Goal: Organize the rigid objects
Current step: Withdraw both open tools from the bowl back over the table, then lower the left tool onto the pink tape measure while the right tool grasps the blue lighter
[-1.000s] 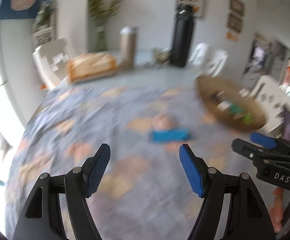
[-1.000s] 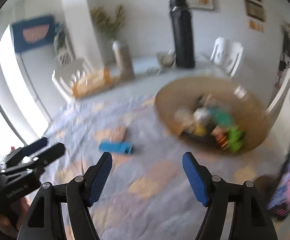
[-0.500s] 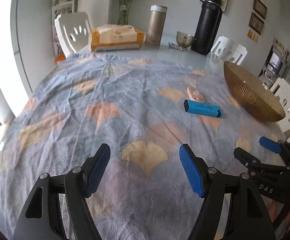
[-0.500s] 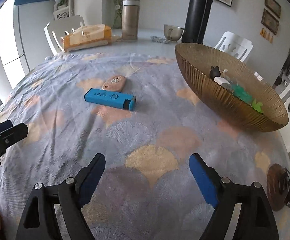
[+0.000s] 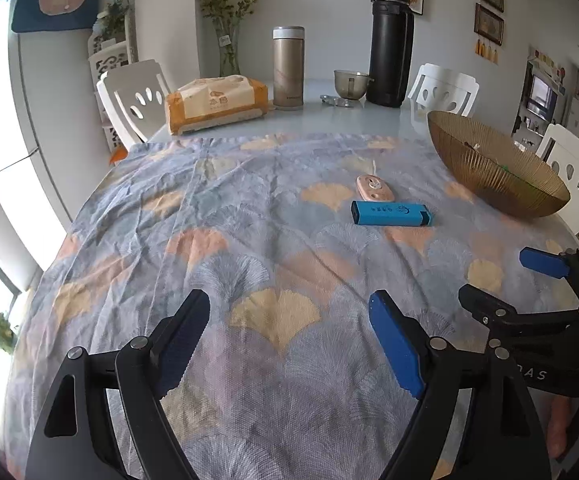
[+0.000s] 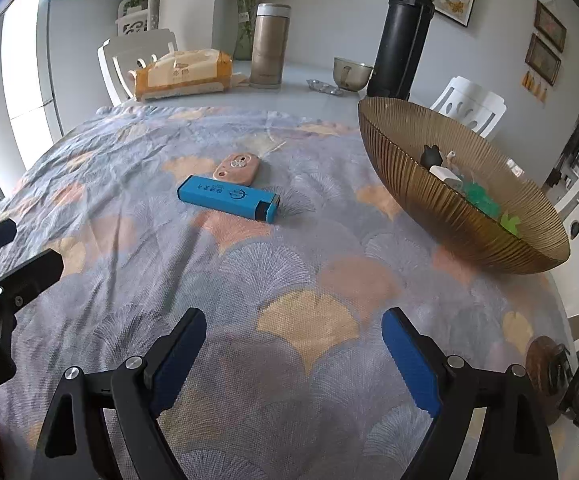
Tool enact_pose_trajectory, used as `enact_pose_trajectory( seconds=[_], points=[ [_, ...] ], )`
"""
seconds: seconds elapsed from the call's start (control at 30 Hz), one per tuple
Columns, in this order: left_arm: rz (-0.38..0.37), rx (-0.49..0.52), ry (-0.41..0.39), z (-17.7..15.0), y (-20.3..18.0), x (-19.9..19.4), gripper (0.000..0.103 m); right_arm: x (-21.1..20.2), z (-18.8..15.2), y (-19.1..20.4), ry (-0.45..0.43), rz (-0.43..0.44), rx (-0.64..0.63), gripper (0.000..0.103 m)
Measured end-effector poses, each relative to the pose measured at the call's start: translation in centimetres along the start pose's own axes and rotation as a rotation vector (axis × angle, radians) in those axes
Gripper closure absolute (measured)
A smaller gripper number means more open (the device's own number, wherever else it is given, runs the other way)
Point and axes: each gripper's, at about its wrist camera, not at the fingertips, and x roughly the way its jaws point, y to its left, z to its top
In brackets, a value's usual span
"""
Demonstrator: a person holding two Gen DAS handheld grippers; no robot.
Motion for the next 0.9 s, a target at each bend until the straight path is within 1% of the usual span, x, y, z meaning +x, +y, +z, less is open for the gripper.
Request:
enact_pose_trajectory(
  seconds=[0.13, 0.3, 0.37, 0.43, 0.47, 0.5, 0.57, 0.6, 0.63, 0.7, 0.73, 0.8, 0.9],
  points=[
    [0.006, 0.005, -0.001, -0.1, -0.1, 0.0, 0.022, -0.1, 0.0, -0.1, -0.005, 0.017, 0.007, 0.014],
    [0.011, 0.013, 0.007, -0.1, -0.3, 0.1, 0.022, 0.1, -0.1, -1.0, 0.006, 0.052, 0.061, 0.014],
    [0.004, 0.034, 0.037, 0.0, -0.5, 0.5, 0.022, 0.0, 0.0, -1.2, 0.003, 0.055, 0.07, 0.014],
    [-0.031, 0.042, 0.093, 0.0, -0.5, 1.2, 0.022, 0.1, 0.0, -1.1, 0.017, 0.08, 0.059, 0.014],
    [-0.055, 0.043, 0.121, 0.1, -0.4, 1.5, 0.022, 0.2, 0.1, -1.0, 0.029, 0.094, 0.052, 0.014],
    [-0.079, 0.043, 0.14, 0.4, -0.3, 1.6, 0.022, 0.7, 0.2, -0.9, 0.069, 0.127, 0.041, 0.014],
    [-0.115, 0.03, 0.137, 1.5, 0.3, 1.4, 0.022, 1.4, 0.6, -0.9, 0.146, 0.194, 0.044, 0.014],
    [-0.136, 0.013, 0.127, 2.4, 0.7, 1.3, 0.022, 1.5, 1.1, -0.8, 0.169, 0.221, 0.043, 0.014],
    [-0.163, -0.011, 0.12, 3.4, 1.2, 1.3, 0.022, 1.6, 1.5, -0.7, 0.174, 0.224, 0.034, 0.014],
    [-0.216, -0.052, 0.119, 5.6, 1.9, 2.1, 0.022, 2.0, 3.2, -0.1, 0.159, 0.205, -0.018, 0.014],
    [-0.227, -0.059, 0.124, 6.7, 2.0, 2.8, 0.022, 2.3, 3.7, 0.3, 0.15, 0.19, -0.039, 0.014],
    [-0.222, -0.062, 0.134, 8.3, 2.0, 4.7, 0.022, 3.5, 5.0, 0.8, 0.128, 0.148, -0.084, 0.014],
    [-0.241, -0.084, 0.146, 9.9, 1.9, 7.8, 0.022, 6.0, 6.7, 1.0, 0.116, 0.134, -0.104, 0.014]
  ],
)
